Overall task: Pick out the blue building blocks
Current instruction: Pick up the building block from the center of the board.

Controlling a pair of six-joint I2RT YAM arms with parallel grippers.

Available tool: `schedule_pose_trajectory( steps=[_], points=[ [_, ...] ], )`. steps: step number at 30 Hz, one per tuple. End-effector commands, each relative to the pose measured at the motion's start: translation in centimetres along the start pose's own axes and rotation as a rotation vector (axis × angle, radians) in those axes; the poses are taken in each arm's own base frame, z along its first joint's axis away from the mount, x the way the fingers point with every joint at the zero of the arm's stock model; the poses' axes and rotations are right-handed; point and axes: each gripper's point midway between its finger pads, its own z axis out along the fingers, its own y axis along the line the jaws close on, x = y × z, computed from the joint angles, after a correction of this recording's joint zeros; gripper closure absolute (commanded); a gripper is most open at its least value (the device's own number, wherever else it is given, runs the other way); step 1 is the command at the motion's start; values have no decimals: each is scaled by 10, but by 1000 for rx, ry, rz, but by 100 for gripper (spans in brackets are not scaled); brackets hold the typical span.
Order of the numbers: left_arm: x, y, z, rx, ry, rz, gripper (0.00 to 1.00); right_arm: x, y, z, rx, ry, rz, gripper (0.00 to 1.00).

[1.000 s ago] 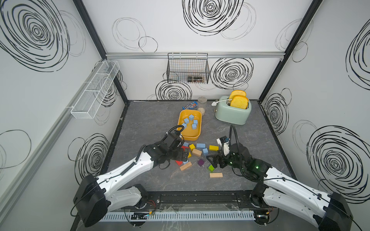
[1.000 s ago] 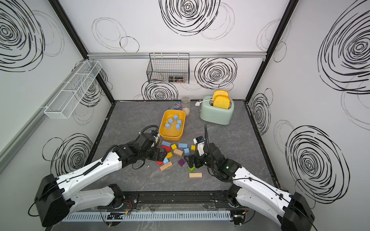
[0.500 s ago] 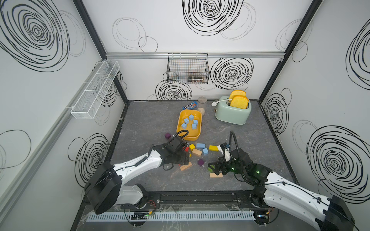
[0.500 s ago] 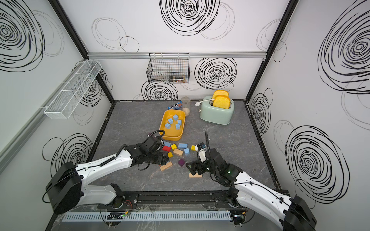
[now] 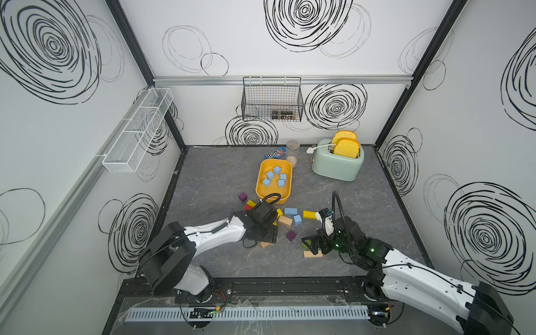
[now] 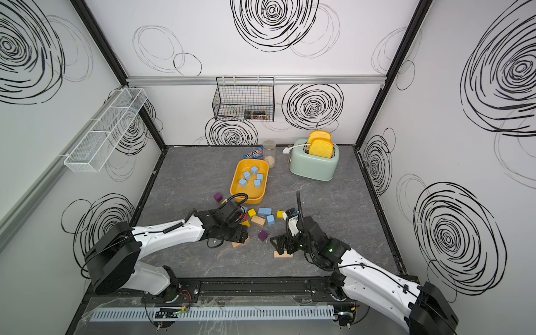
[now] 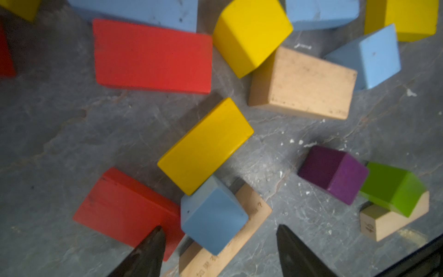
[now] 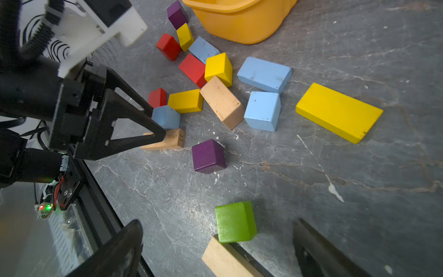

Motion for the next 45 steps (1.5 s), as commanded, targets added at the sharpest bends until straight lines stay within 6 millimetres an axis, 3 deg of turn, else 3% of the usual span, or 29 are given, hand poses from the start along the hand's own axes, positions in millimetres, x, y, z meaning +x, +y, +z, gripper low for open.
schedule_pose_trajectory(
  steps=[1, 7, 26, 34, 45],
  points=[
    [-10, -6, 2, 3, -16, -10, 24, -1, -3, 1, 10, -28, -12, 2],
    [-13, -7, 7, -1, -5, -4, 30, -2, -5, 1, 15, -32, -17, 2],
    [-26, -6, 24, -47, 25, 46, 38, 1, -13, 6, 37, -21, -5, 2],
    [-27, 8, 23, -122, 25, 74, 42, 1, -16, 8, 44, -17, -2, 2],
    [-29, 25, 18, -202, 24, 105, 41, 2, -19, 10, 53, -9, 2, 2]
  ],
)
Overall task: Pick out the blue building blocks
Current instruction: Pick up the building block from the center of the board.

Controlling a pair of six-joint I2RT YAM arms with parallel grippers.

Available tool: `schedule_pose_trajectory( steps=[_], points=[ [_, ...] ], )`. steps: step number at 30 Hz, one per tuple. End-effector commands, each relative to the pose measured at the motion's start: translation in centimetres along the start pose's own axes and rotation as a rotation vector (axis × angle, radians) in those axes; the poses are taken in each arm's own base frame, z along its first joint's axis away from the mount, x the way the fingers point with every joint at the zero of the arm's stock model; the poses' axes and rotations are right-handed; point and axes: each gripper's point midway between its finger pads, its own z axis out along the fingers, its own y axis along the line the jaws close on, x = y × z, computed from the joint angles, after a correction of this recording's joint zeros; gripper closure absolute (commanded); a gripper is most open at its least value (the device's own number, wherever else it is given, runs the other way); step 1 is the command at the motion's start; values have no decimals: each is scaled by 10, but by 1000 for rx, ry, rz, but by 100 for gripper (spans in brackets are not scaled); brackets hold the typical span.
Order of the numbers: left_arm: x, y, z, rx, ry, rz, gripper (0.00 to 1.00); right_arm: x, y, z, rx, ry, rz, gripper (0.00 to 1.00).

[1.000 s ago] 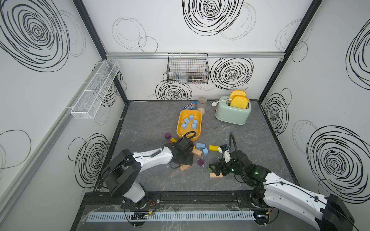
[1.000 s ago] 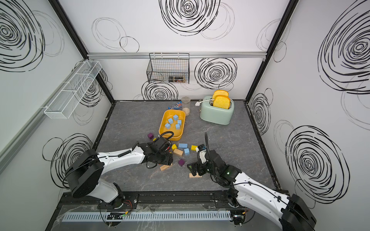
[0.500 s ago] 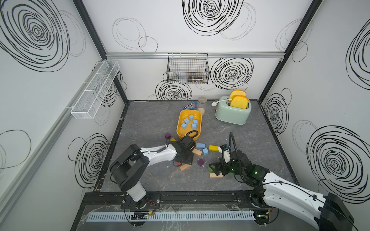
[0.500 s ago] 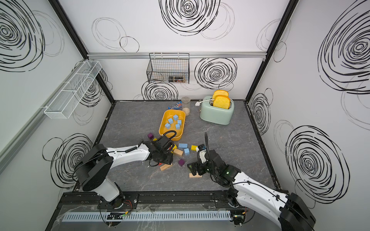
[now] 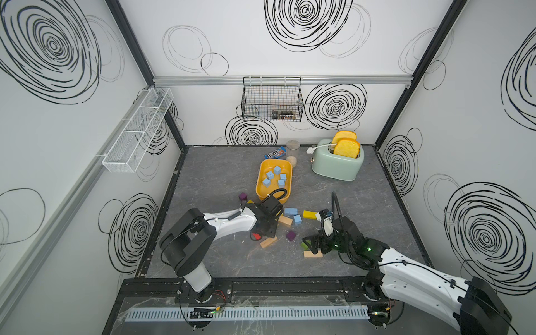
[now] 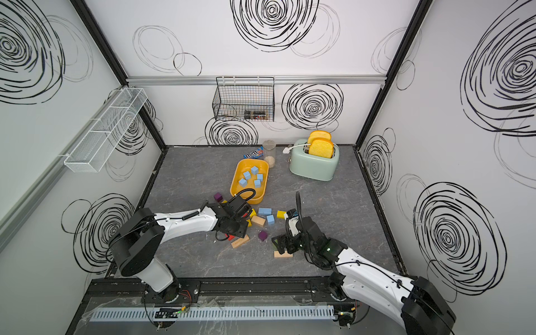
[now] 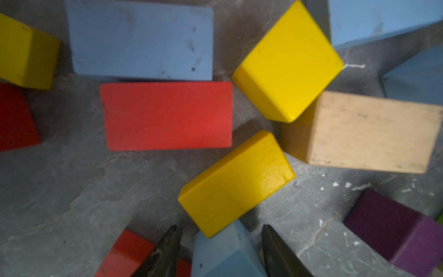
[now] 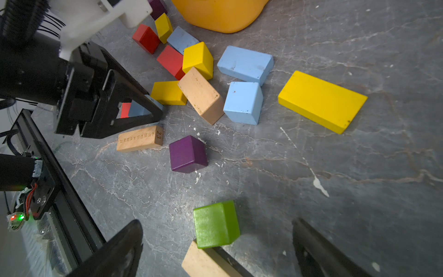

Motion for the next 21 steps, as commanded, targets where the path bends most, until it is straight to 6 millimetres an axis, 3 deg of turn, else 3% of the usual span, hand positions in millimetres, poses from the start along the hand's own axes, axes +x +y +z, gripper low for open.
schedule_pose_trajectory(
  steps=[1, 7, 11, 15, 21],
  points=[
    [-8, 9, -4, -41, -15, 6, 41, -2, -2, 2, 6, -13, -3, 2],
    [-10, 16, -5, -53, -14, -3, 41, -1, -3, 3, 6, -8, -3, 2],
    [-14, 24, -6, -64, -34, -33, 31, -2, -3, 4, 7, -7, -5, 2],
    [-16, 17, -8, 4, -43, -76, 25, -1, -4, 5, 10, 2, -4, 2],
    [-19, 8, -15, 72, -67, -130, 31, -2, -3, 6, 7, 1, -7, 2]
  ],
)
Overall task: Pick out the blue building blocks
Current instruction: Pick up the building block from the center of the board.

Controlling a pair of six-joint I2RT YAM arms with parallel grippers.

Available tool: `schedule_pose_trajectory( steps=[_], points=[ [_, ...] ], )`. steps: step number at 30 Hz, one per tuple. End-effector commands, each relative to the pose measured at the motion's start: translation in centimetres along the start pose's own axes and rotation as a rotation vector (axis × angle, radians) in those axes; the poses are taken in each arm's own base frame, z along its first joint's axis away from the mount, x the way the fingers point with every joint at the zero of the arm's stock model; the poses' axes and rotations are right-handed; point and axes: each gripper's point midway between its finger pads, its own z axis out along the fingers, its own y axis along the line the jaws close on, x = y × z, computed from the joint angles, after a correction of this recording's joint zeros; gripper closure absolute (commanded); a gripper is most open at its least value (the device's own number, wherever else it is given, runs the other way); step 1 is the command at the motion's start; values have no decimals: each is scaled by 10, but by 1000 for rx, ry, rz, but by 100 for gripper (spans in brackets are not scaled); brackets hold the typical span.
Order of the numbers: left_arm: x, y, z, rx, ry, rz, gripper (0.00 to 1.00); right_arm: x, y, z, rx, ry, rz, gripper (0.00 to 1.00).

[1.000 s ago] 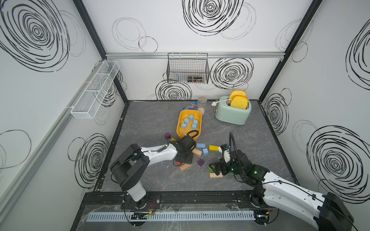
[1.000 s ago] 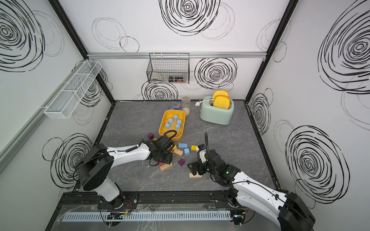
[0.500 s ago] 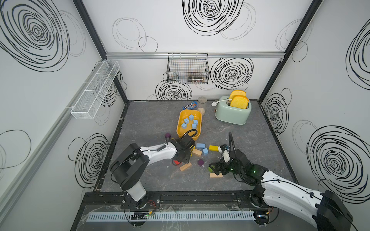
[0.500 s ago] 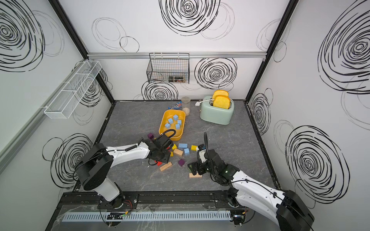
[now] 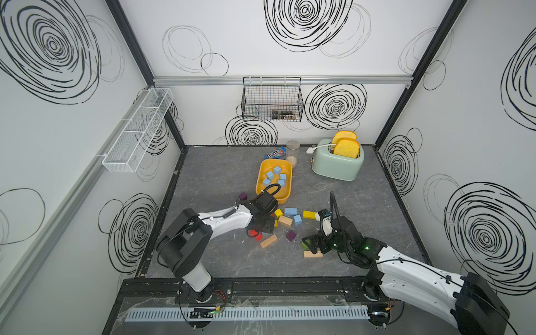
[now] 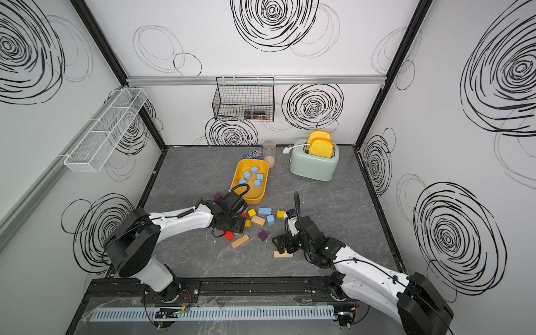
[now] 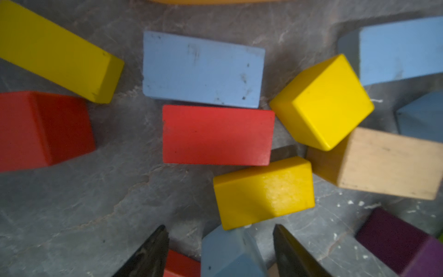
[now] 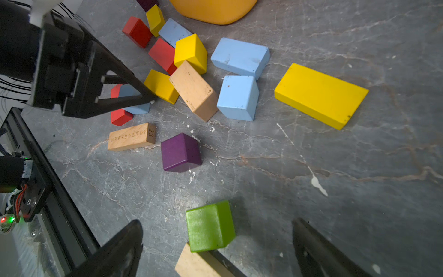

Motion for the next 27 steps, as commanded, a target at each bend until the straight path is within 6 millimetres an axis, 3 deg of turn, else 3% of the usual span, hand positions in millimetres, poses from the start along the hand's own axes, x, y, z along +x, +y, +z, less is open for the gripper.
schedule_pose_trajectory(
  steps=[1, 10, 27],
  points=[
    [-6, -8, -8, 63, -32, -60, 33, -6, 2, 0, -8, -20, -12, 2],
    [6, -5, 1, 57, -5, -80, 42, -6, 1, 0, -9, -19, -13, 2],
    [-3, 11, 5, 3, -6, -64, 55, -8, 1, 0, -10, -25, -14, 2]
  ],
)
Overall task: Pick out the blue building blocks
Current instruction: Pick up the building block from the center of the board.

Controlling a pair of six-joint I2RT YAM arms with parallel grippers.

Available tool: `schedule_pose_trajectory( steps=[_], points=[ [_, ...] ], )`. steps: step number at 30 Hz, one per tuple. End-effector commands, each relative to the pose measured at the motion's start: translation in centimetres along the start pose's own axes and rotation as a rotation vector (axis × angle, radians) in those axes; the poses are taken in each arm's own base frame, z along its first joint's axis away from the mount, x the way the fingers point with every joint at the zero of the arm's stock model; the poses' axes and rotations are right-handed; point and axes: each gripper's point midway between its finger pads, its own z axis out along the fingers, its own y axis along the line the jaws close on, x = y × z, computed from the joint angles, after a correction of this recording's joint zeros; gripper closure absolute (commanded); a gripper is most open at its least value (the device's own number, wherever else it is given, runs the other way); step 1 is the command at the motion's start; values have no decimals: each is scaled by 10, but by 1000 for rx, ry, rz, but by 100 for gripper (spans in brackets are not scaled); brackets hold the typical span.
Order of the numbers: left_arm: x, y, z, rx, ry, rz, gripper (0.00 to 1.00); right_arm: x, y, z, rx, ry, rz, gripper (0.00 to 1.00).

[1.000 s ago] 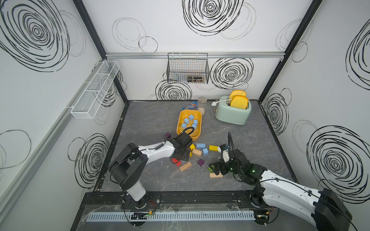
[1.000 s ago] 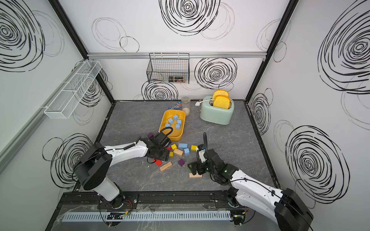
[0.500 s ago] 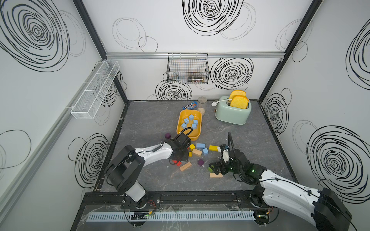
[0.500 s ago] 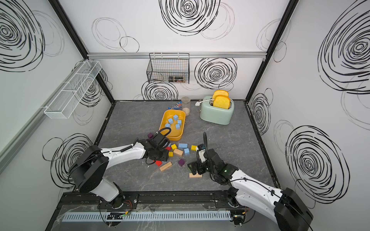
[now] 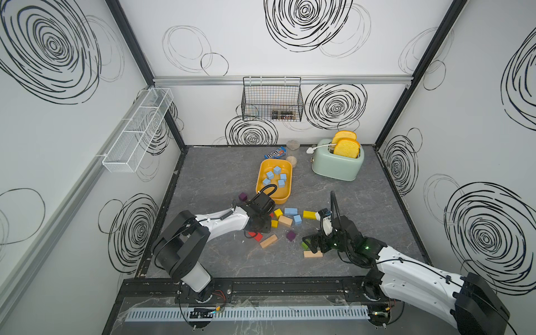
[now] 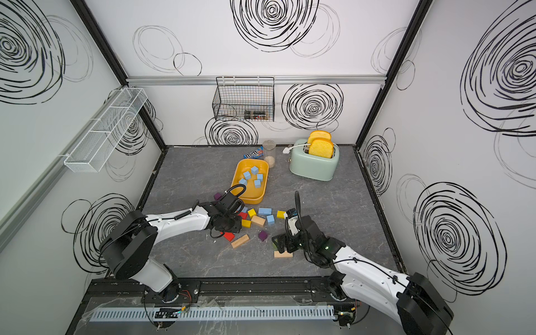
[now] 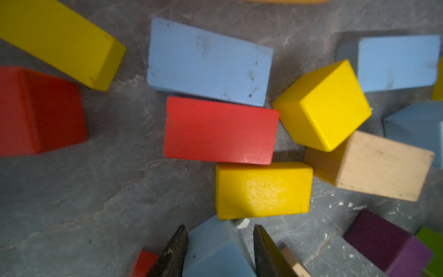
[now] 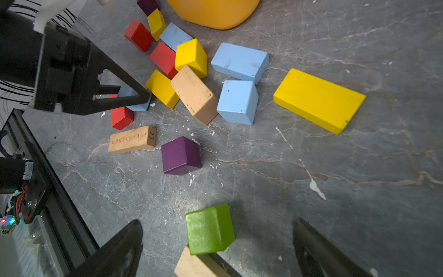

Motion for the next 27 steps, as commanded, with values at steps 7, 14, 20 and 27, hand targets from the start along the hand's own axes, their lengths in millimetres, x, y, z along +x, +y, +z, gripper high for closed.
schedule_pose_trajectory(
  steps=[7, 14, 20, 27],
  points=[
    [-6, 10, -1, -43, 0, 18, 55, -5, 1, 2, -8, -9, -10, 2],
    [-5, 14, 0, -52, 10, 20, 42, -6, 1, 3, -8, -6, -12, 2],
    [-7, 15, 1, -47, 5, 12, 53, -5, 0, 3, -5, -5, -11, 2],
    [-5, 18, -1, -43, 3, 7, 56, -5, 0, 3, -3, -6, -10, 2]
  ],
)
